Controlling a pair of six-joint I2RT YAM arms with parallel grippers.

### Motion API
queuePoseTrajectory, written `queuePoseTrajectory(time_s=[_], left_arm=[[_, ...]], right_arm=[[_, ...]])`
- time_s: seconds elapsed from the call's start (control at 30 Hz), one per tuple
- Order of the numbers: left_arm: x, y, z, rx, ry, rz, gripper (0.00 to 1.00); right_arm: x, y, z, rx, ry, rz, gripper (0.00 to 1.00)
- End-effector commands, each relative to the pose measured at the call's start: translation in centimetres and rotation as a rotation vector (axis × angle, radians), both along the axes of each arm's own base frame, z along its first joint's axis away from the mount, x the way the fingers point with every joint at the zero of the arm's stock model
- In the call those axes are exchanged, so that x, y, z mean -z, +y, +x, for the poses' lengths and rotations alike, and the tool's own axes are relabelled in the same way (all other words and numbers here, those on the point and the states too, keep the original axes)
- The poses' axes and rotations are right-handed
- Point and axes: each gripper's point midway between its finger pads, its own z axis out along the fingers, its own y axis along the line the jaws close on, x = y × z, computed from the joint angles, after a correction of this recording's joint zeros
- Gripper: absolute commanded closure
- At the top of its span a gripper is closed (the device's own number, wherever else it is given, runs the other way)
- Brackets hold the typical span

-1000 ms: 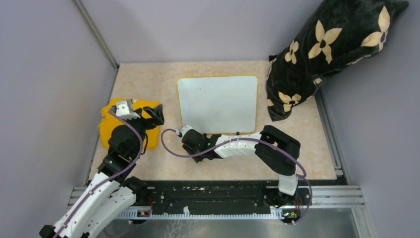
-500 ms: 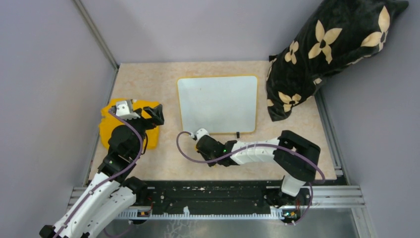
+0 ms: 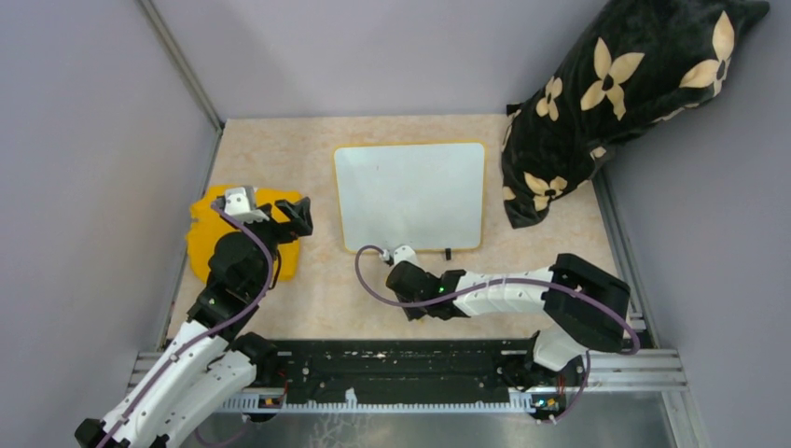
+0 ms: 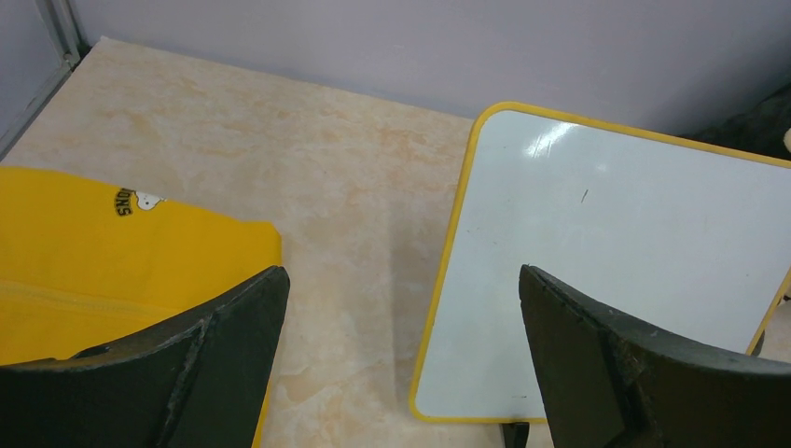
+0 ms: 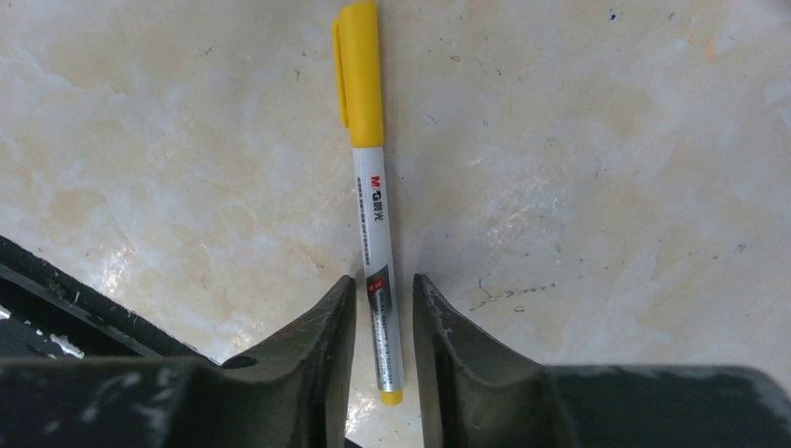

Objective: Write a sentence on the whiteboard
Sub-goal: Open the whiteboard marker at the center of the board.

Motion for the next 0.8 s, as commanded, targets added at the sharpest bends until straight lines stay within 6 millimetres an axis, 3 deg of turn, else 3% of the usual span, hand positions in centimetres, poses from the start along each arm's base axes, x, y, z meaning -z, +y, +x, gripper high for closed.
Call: queuePoseTrajectory(time_s=[0.0, 0.1, 0.23, 0.77], left_arm=[[-1.1, -0.5, -0.1, 0.024, -0.028, -0.018, 0.01], [-1.0, -0.5, -0.1, 0.026, -0.026, -0.017, 0.01], [-1.0, -0.5, -0.1, 0.027, -0.027, -0.017, 0.01], [-1.0, -0.6, 0.0, 0.032, -0.023, -0.015, 0.01]], right_arm=[[-0.5, 0.7, 0.6, 0.002, 0.004, -0.025, 0.67], [-0.5, 0.9, 0.8, -0.007, 0.005, -0.039, 0.61], [-0.4, 1.2, 1.2, -0.023, 0.023, -0.040, 0.60], [2.5, 0.6, 0.9, -0.065, 0.080, -0.114, 0.73]])
